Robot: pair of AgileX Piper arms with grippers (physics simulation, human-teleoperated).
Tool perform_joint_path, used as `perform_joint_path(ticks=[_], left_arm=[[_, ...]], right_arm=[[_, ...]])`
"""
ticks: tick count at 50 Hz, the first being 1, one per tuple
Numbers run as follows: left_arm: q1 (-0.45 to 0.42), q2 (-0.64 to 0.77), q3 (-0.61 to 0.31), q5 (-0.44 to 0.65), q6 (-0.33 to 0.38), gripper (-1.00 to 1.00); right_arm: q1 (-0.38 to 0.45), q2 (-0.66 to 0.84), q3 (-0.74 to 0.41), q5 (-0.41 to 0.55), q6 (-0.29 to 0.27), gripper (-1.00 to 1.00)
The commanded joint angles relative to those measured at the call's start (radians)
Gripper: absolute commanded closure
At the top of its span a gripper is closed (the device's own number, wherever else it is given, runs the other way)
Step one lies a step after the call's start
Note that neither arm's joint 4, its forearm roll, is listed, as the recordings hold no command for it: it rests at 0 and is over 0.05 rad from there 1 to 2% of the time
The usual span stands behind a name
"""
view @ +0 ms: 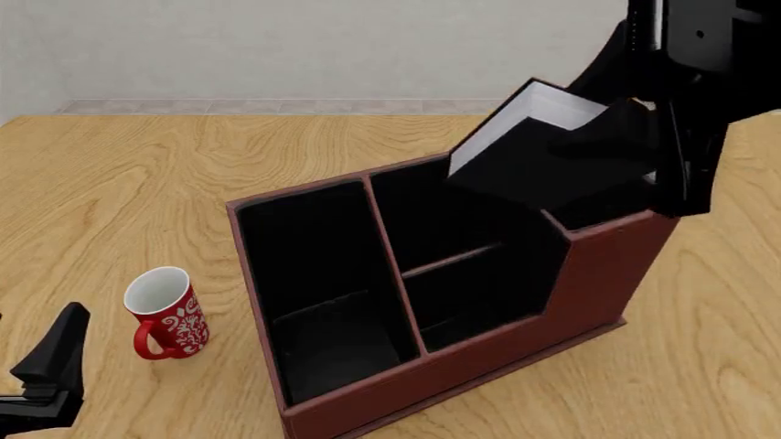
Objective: Pick up the book and place it in the right compartment of the caddy.
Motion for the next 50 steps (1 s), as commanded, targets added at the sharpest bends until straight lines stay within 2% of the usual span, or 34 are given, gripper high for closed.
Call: perform_joint_path(ticks=[1,20,38,41,50], left_arm=[[-0.001,0.000,0.000,-0.001,0.000,-1.00],[-0.001,0.000,0.000,-0.001,0.000,-1.00],[0.012,0.005,0.000,-0.006,0.001,-1.00],[0.012,0.006,0.001,-0.008,0.000,-1.00],[0.012,0.000,-0.002,-0.001,0.002,-1.00]], right_arm=[[-0.093,0.025,-0.071,0.001,-0.016,1.00],[-0.247,0.066,-0.086,0.001,-0.114,1.00],[-0.299,0.116,-0.113,0.001,-0.111,1.00],[-0.337,0.129,-0.114,0.001,-0.126,1.00],[-0.350,0.164,-0.126,0.001,-0.113,1.00]])
